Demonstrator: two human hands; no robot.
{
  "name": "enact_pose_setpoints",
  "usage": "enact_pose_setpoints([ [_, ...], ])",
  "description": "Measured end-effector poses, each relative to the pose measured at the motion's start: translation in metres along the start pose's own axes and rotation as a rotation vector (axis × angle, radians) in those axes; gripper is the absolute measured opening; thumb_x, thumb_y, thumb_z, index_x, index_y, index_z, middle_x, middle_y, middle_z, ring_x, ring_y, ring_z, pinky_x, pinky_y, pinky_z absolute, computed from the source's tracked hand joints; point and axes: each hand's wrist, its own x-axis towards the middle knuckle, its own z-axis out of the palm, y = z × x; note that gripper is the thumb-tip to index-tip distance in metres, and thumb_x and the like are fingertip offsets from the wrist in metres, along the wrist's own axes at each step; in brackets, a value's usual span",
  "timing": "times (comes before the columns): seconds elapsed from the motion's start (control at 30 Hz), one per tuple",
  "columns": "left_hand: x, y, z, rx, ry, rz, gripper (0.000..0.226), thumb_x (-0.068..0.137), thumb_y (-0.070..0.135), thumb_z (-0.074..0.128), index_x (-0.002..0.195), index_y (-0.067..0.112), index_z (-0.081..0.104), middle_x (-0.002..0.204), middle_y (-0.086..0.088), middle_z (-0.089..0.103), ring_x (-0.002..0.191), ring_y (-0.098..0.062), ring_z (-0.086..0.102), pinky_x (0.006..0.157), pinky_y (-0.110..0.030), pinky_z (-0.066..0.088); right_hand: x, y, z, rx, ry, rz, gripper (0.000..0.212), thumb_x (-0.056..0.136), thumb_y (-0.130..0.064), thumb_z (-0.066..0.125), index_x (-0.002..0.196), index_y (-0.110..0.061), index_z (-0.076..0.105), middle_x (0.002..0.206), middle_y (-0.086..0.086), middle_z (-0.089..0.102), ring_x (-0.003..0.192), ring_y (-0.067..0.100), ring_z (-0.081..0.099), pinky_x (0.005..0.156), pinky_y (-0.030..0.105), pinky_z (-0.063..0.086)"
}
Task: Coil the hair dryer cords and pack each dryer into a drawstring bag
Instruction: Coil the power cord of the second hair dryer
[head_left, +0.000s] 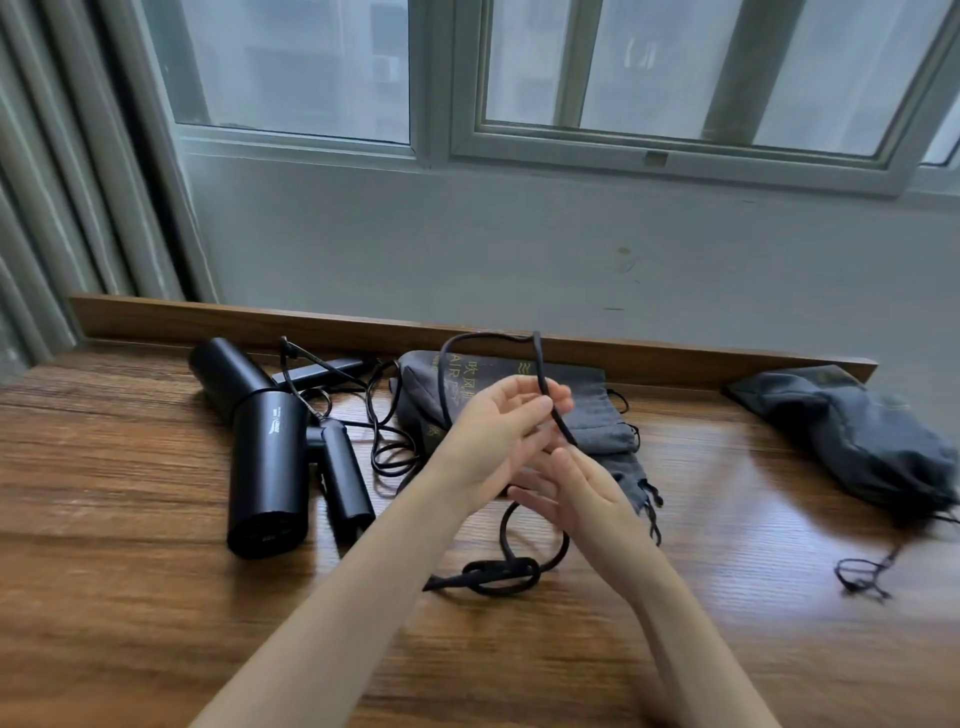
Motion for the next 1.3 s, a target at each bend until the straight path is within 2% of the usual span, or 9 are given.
enact_pose_setpoints([
  [0.1,-0.008,0.003,-0.017,0.654,-0.006,0.151,0.032,0.084,-0.011,0.05,0.065,0.014,0.055,0.085,0.0,0.06,0.077,-0.008,0.058,0.071,-0.015,0.049,0.005,-0.002,-0.002,0.362,0.136,0.12,0.064,0.082,-0.057,0.04,0.135,-0.022,0.043,0.116,0.003,0.068,0.11,0.017,0.063,0.081,0.028,0.054],
  [0.17,-0.016,0.011,-0.024,0.842,-0.086,0.203,0.039,0.079,-0.015,0.046,0.058,0.018,0.049,0.091,0.0,0.058,0.076,-0.007,0.054,0.07,-0.016,0.046,0.006,-0.003,-0.004,0.564,0.16,0.196,0.06,0.086,-0.061,0.032,0.129,-0.023,0.05,0.119,0.008,0.066,0.11,0.019,0.063,0.083,0.032,0.052],
  [0.33,-0.045,0.019,-0.05,1.236,-0.285,0.056,0.005,0.089,0.029,0.057,0.091,0.025,0.058,0.087,0.014,0.059,0.075,0.008,0.054,0.069,-0.014,0.043,0.007,-0.006,-0.016,0.564,0.316,0.26,0.04,0.099,-0.042,0.03,0.115,-0.02,0.059,0.114,0.002,0.069,0.107,0.016,0.062,0.084,0.033,0.048],
  [0.4,-0.064,0.004,-0.061,1.43,-0.438,-0.081,0.024,0.087,0.041,0.057,0.101,0.022,0.058,0.099,0.008,0.063,0.09,-0.004,0.056,0.078,-0.022,0.045,0.007,-0.014,-0.031,0.537,0.324,0.261,0.038,0.1,-0.036,0.029,0.113,-0.02,0.06,0.111,-0.002,0.07,0.108,0.014,0.06,0.085,0.032,0.047],
  [0.47,-0.077,-0.011,-0.063,1.529,-0.464,0.002,0.02,0.09,0.033,0.055,0.099,0.015,0.059,0.1,-0.001,0.063,0.091,-0.014,0.056,0.079,-0.028,0.043,0.007,-0.021,-0.046,0.478,0.262,0.307,0.036,0.099,-0.032,0.03,0.111,-0.019,0.062,0.11,-0.004,0.071,0.105,0.012,0.064,0.082,0.03,0.052],
  [0.7,-0.07,-0.001,-0.07,0.522,0.099,-0.079,0.02,0.098,0.018,0.042,0.095,0.014,0.062,0.068,0.003,0.07,0.061,-0.011,0.067,0.053,-0.018,0.051,-0.016,-0.014,-0.07,0.073,0.35,0.316,0.027,0.099,-0.019,0.038,0.102,-0.02,0.065,0.107,-0.002,0.071,0.101,0.012,0.064,0.079,0.027,0.048],
  [0.83,-0.067,0.0,-0.066,0.461,0.07,-0.092,0.022,0.098,0.018,0.042,0.098,0.015,0.063,0.071,0.005,0.072,0.061,-0.008,0.066,0.055,-0.018,0.051,-0.019,-0.022,-0.037,-0.227,0.205,0.077,0.022,0.095,-0.022,0.049,0.088,-0.026,0.07,0.098,-0.007,0.071,0.087,0.005,0.064,0.067,0.015,0.051],
  [1.0,-0.066,-0.003,-0.065,0.431,0.097,-0.053,0.021,0.098,0.014,0.041,0.092,0.017,0.062,0.068,0.005,0.07,0.058,-0.006,0.062,0.054,-0.017,0.049,-0.001,-0.028,0.004,-0.62,-0.157,0.017,0.018,0.09,-0.033,0.056,0.107,-0.036,0.062,0.102,-0.015,0.068,0.097,-0.001,0.063,0.088,0.025,0.052],
  [1.3,-0.059,-0.01,-0.074,0.224,0.108,0.02,0.013,0.095,0.009,0.047,0.098,0.013,0.059,0.07,0.0,0.069,0.054,-0.008,0.058,0.049,-0.018,0.047,0.003,-0.009,-0.001,-0.846,-0.122,-0.113,0.02,0.094,-0.023,0.052,0.075,-0.024,0.06,0.078,-0.014,0.064,0.076,0.003,0.058,0.08,0.027,0.039],
])
